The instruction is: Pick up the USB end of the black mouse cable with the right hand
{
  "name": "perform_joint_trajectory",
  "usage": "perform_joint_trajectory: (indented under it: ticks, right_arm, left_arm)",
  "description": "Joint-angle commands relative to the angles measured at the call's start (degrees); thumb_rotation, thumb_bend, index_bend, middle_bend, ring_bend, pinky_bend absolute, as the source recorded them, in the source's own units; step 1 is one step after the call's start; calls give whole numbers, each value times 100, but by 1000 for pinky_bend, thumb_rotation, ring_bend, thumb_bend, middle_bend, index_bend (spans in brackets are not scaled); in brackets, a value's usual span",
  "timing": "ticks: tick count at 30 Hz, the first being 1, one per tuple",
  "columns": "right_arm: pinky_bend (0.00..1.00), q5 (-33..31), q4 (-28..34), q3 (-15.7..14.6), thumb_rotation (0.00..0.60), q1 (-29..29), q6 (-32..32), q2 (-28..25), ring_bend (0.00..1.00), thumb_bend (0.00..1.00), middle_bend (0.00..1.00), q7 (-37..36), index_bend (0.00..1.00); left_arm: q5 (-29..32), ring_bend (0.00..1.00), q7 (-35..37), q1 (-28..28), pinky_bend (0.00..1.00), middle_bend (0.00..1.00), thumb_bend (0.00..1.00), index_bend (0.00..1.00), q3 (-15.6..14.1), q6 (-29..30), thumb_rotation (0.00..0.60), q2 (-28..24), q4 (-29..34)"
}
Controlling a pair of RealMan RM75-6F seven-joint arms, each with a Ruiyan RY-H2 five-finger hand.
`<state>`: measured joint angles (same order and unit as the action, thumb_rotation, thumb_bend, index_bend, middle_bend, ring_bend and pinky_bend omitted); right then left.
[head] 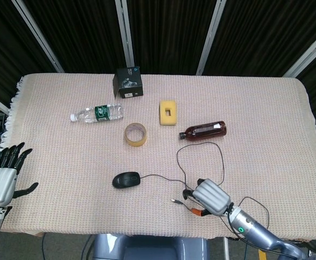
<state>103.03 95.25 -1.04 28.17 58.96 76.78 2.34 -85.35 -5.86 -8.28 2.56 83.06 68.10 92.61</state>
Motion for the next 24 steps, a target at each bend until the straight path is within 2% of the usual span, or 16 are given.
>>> perform_joint_trajectory:
  ticks: [1, 6, 13, 20, 24]
  right_arm:
    - [581, -427, -24, 119, 600, 51, -288, 383, 896, 239, 984, 441, 491]
    - [607, -868, -6, 187, 600, 72, -487, 695, 915, 262, 1000, 884, 482]
    - [751, -1384, 13, 309, 600, 148, -648, 1096, 997, 297, 1000, 1478, 496]
    - [883, -1728, 50, 372, 600, 225, -702, 1344, 1000, 289, 1000, 1873, 502]
    - [893, -2042, 25, 423, 600, 278, -768, 1464, 1000, 278, 1000, 2149, 487]
  left_arm:
    - [-42, 0, 53, 3, 0, 0, 156, 124, -3, 29, 600, -3, -6]
    - [-62, 0, 130, 0, 0, 0, 155, 126, -5, 29, 600, -9, -21]
    - [-107, 0, 210, 8, 0, 0, 156, 142, 19, 104, 600, 4, -52]
    - [-82, 0, 279, 10, 0, 0, 155, 149, 38, 107, 600, 5, -73]
    - [-118, 0, 294, 12, 0, 0, 155, 150, 24, 119, 600, 4, -75]
